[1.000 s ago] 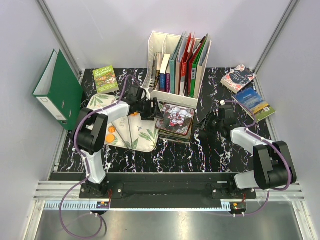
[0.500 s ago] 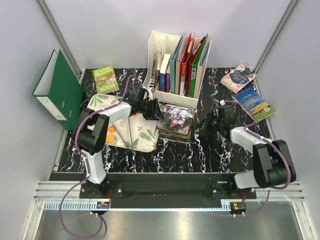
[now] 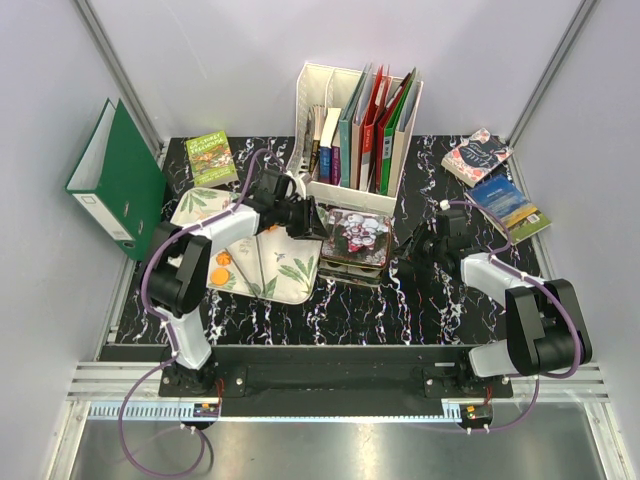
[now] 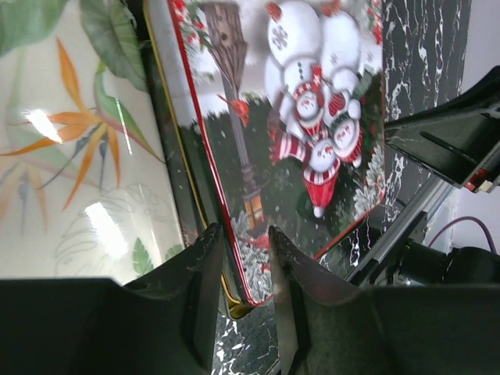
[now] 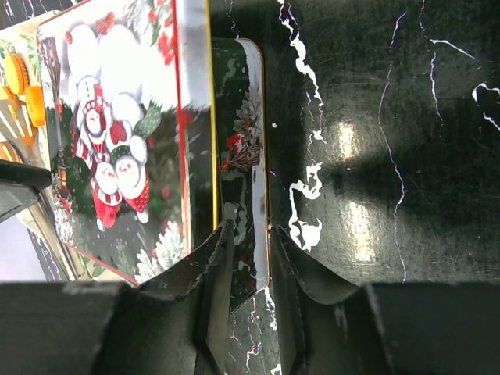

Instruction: Pack the cookies

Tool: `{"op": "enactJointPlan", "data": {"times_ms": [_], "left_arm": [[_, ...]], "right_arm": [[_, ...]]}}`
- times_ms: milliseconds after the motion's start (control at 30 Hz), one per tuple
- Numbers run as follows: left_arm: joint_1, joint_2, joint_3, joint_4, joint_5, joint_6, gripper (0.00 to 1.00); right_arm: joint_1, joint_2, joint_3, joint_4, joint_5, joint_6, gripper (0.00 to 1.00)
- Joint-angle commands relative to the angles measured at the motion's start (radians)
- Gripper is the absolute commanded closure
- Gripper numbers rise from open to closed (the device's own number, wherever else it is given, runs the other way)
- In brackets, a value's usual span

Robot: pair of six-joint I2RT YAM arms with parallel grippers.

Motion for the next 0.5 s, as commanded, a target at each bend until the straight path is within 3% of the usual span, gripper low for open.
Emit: {"op": "enactJointPlan", "data": {"times_ms": [0,133,167,467], "left_arm": [[-0.012,-0.045,-0.014,0.027,0.043,0.004,0.69],[-0.012,-0.048,-0.025,0.027,0.038,0.002,0.67],[-0.012,-0.051,-0.025,0.025,0.034,0.004,0.60],[-0.006,-0.131,-0.002,-0.036,-0.054,0.019,0.42]], "right_arm": [[0.002,0.003,0.031,0.009,0.001,-0.009,0.67],[0.003,0.000,0.030,0.009,0.001,-0.010,0.68],[0.003,0.000,0.030,0.009,-0.001,-0.012,0.67],[0.003,-0.069,0.045,0.003,0.021,0.005,0.67]]}}
